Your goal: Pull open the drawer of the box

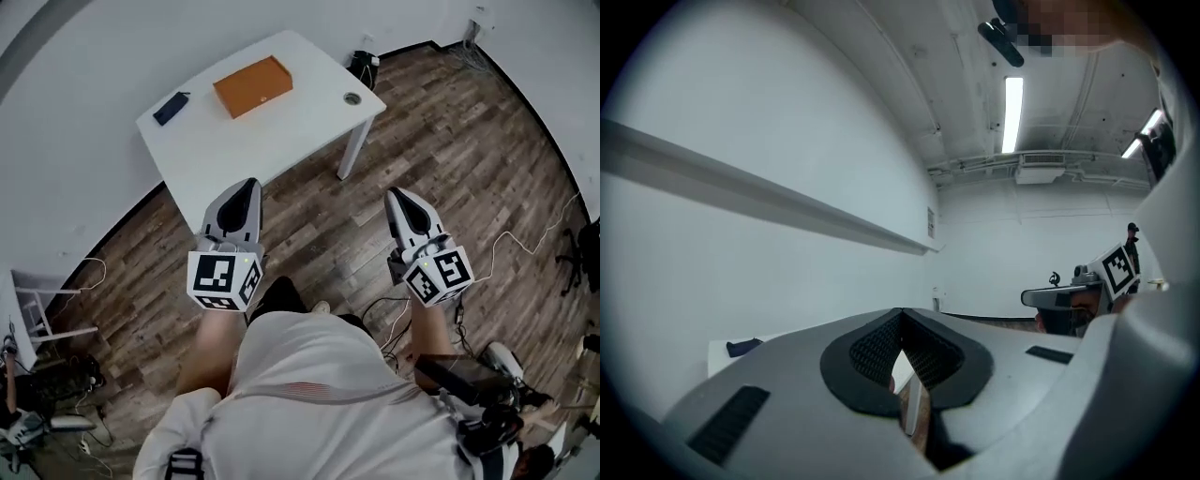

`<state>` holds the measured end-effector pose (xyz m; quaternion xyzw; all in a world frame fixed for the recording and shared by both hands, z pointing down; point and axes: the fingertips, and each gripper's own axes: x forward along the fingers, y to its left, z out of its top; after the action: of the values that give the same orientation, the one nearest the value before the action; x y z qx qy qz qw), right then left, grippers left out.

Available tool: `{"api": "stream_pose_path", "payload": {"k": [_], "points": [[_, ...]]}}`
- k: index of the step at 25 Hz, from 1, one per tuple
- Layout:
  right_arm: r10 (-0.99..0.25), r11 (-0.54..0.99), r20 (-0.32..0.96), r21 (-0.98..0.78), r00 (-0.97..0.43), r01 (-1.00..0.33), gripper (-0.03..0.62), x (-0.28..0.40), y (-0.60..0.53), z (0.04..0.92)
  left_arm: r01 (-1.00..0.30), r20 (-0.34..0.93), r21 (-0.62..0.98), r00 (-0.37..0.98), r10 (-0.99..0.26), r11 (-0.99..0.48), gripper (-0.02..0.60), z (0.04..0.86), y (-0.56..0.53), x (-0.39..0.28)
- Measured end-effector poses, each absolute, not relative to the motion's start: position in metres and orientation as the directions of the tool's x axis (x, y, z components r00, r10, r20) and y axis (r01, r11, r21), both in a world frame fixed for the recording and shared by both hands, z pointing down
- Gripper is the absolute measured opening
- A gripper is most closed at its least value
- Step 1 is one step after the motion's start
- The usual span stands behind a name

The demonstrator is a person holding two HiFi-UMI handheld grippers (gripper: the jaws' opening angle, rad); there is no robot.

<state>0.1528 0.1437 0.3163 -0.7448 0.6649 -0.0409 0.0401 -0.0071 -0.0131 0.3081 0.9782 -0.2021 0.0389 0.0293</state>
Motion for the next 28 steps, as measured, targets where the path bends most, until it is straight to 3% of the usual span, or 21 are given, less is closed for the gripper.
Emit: {"api": "stream_pose_path", "payload": {"k": [14, 28], "points": [[-0.993, 0.081, 0.079, -0.071, -0.086, -0.994, 0.003, 0.256, -0.069, 0.332, -0.586, 0.115, 0.118, 0.81, -0.575, -0.802, 0.009, 0.342, -0.194, 0.067], [-0.959, 0.255, 0.108, -0.076, -0.262, -0.964, 0.003, 0.296, -0.222, 0.332, -0.731, 0.171, 0.134, 0.682, -0.711, -0.669, 0.009, 0.362, -0.293, 0.076]]}}
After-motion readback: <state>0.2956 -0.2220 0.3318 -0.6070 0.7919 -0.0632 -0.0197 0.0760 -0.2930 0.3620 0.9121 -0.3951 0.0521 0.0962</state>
